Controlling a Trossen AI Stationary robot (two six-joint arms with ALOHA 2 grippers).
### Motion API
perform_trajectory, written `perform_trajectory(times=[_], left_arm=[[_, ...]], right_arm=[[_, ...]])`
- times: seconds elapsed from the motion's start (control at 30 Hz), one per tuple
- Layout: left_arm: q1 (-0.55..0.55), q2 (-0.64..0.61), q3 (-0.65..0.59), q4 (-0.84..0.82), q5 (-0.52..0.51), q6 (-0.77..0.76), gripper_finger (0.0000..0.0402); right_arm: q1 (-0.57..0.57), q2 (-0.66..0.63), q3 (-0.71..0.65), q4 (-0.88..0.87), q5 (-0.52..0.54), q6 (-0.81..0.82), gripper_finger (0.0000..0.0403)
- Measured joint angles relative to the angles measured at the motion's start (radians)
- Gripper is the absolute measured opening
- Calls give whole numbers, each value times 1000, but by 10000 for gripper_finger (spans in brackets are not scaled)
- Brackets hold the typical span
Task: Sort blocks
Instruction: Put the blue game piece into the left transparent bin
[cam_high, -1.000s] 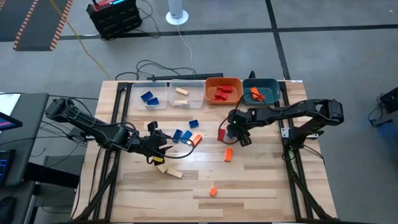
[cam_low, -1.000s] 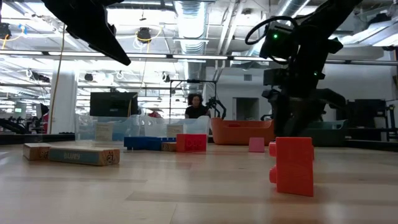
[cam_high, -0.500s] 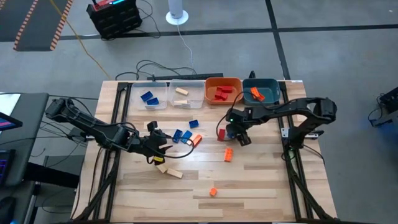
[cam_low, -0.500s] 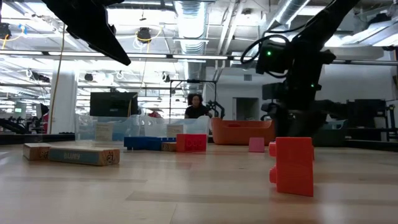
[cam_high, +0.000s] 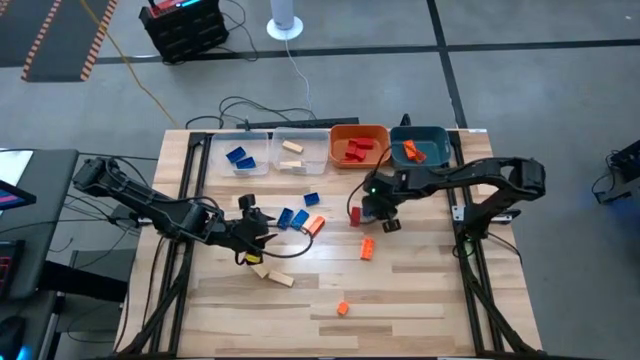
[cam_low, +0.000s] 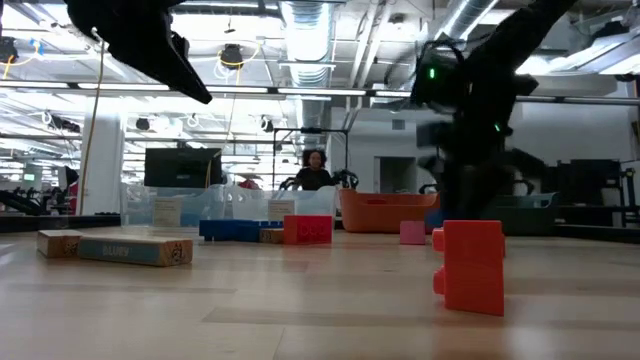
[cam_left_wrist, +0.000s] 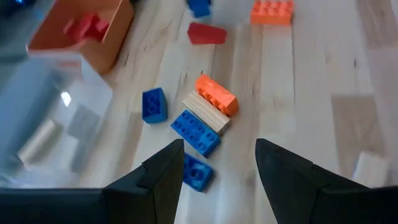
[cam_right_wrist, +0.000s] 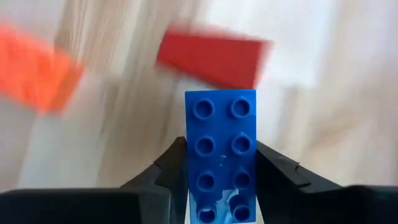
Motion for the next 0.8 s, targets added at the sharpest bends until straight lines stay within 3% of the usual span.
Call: perform_trajectory(times=[0.13, 0.33, 0.43, 0.6, 0.8], left_arm=[[0, 0, 0, 10, 0, 208, 192], [0, 0, 0, 129, -3, 567, 192], [0, 0, 0, 234, -3, 679, 192], [0, 0, 0, 373, 0, 738, 192], [19, 46, 0, 462, 73, 733, 201]], right_arm=[[-19, -68, 32, 39, -32, 172, 162], [-17, -113, 51, 254, -283, 446, 180], [22, -98, 51, 362, -347, 513, 175], [102, -60, 83, 418, -354, 573, 174], [165, 3, 187, 422, -382, 599, 180]])
